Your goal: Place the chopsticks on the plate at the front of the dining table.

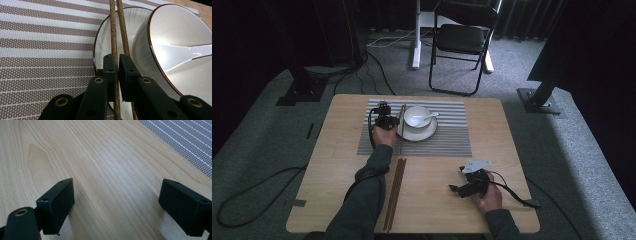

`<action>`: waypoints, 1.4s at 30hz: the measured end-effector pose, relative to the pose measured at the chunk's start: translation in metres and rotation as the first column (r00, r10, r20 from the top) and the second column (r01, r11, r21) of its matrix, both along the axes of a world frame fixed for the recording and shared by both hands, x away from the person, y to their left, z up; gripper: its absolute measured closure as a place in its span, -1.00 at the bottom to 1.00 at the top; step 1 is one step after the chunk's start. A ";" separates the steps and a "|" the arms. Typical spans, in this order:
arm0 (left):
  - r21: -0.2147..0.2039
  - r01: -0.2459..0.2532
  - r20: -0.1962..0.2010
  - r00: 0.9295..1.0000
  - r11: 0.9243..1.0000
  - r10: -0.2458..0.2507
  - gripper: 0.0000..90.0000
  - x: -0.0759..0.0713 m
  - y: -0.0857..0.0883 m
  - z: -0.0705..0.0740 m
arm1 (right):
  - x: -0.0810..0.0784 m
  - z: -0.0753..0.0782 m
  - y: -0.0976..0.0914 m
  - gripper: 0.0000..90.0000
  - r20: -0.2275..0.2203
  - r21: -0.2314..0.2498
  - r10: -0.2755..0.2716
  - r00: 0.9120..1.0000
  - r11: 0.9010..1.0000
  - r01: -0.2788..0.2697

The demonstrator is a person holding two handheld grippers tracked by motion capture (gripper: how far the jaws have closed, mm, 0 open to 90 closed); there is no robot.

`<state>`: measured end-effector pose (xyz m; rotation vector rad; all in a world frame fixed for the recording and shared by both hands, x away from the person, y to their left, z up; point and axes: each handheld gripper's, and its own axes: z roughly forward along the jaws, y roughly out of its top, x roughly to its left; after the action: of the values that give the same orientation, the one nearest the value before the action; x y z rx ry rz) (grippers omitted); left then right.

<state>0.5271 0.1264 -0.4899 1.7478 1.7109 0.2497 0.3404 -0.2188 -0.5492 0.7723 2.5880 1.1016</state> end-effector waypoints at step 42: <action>-0.087 -0.006 -0.024 1.000 0.996 0.004 0.88 0.006 -0.007 -0.006 | 0.000 0.000 0.000 -0.72 0.000 0.000 -0.001 1.000 1.000 0.001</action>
<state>0.5331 0.1198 -0.4954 1.6904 1.7174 0.1545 0.3403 -0.2187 -0.5492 0.7736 2.5872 1.1017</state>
